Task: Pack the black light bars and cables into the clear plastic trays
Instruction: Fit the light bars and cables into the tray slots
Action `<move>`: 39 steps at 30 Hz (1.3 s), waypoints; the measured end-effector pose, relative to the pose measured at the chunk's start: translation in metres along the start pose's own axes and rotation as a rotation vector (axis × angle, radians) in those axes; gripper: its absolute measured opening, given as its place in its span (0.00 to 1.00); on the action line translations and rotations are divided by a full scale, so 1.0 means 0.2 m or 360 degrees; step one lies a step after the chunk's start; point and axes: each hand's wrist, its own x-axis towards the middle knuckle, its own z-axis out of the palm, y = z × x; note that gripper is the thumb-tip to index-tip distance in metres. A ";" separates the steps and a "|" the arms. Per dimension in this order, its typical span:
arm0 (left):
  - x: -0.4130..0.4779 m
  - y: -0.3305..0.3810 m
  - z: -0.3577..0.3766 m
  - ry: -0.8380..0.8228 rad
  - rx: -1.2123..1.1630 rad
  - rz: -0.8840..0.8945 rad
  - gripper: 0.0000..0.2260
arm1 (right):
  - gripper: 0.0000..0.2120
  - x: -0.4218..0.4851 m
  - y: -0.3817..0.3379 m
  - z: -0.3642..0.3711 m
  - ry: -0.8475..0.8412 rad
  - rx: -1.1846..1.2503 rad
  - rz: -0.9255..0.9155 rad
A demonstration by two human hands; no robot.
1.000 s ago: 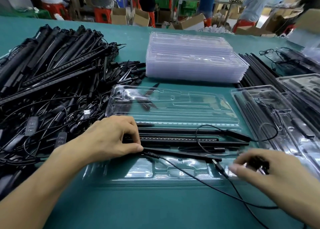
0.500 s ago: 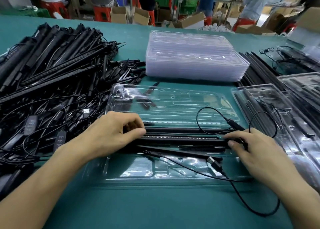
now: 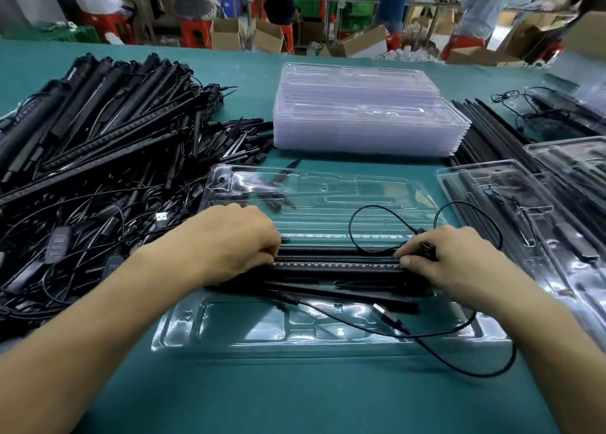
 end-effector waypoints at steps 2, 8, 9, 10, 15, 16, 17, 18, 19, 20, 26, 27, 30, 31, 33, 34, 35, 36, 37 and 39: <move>-0.01 0.02 -0.01 -0.0031 0.0041 0.0012 0.09 | 0.02 0.01 0.00 -0.01 0.0026 -0.0088 -0.0003; -0.06 0.06 0.01 0.0055 0.0061 -0.0016 0.11 | 0.09 0.04 -0.04 -0.08 -0.0008 -0.0416 -0.0165; -0.05 0.06 0.01 0.0057 0.0064 -0.0029 0.11 | 0.09 0.04 -0.05 -0.08 0.0004 -0.0468 -0.0186; -0.05 0.06 0.01 0.0058 0.0063 -0.0041 0.10 | 0.09 0.05 -0.05 -0.07 0.0026 -0.0511 -0.0201; -0.04 0.04 0.02 0.0148 -0.0047 -0.0109 0.10 | 0.06 0.06 -0.07 -0.01 0.0147 -0.0656 -0.0266; -0.05 0.03 0.03 0.0193 -0.0126 -0.0144 0.09 | 0.06 0.06 -0.07 -0.01 0.0160 -0.0670 -0.0279; -0.05 0.02 0.04 0.0240 -0.0226 -0.0184 0.08 | 0.06 0.06 -0.07 -0.01 0.0167 -0.0683 -0.0294; -0.05 0.00 0.05 0.0287 -0.0336 -0.0216 0.07 | 0.06 0.06 -0.06 -0.01 0.0169 -0.0687 -0.0313; -0.05 -0.01 0.07 0.0338 -0.0460 -0.0233 0.05 | 0.06 0.06 -0.06 -0.01 0.0161 -0.0678 -0.0334; -0.06 -0.01 0.09 0.0389 -0.0613 -0.0240 0.04 | 0.06 0.06 -0.05 -0.02 0.0145 -0.0654 -0.0357; -0.10 -0.03 0.17 0.0736 -0.1222 -0.0155 0.02 | 0.07 0.03 0.00 -0.01 0.0116 -0.0540 -0.0448; -0.11 -0.04 0.18 0.0756 -0.1240 -0.0121 0.02 | 0.07 0.03 0.01 0.00 0.0120 -0.0531 -0.0447; -0.17 -0.08 0.19 0.0725 -0.1182 0.0003 0.11 | 0.07 0.03 0.04 0.03 0.0181 -0.0433 -0.0422; -0.19 -0.09 0.19 0.0716 -0.1106 0.0036 0.15 | 0.06 0.03 0.05 0.03 0.0239 -0.0362 -0.0412; -0.22 -0.10 0.20 0.0693 -0.0958 0.0039 0.22 | 0.05 0.04 0.07 0.04 0.0346 -0.0158 -0.0418; -0.23 -0.10 0.21 0.0684 -0.0915 0.0031 0.24 | 0.04 0.04 0.08 0.04 0.0363 -0.0033 -0.0419; -0.24 -0.11 0.21 0.0691 -0.0892 0.0032 0.25 | 0.04 0.05 0.09 0.04 0.0352 0.0078 -0.0414; -0.24 -0.11 0.21 0.0701 -0.0883 0.0033 0.24 | 0.04 0.05 0.10 0.04 0.0324 0.0155 -0.0408; -0.24 -0.10 0.21 0.0717 -0.0885 0.0038 0.24 | 0.05 0.05 0.11 0.04 0.0290 0.0193 -0.0406; -0.25 -0.10 0.20 0.0726 -0.0913 0.0027 0.23 | 0.06 0.06 0.12 0.04 0.0238 0.0191 -0.0409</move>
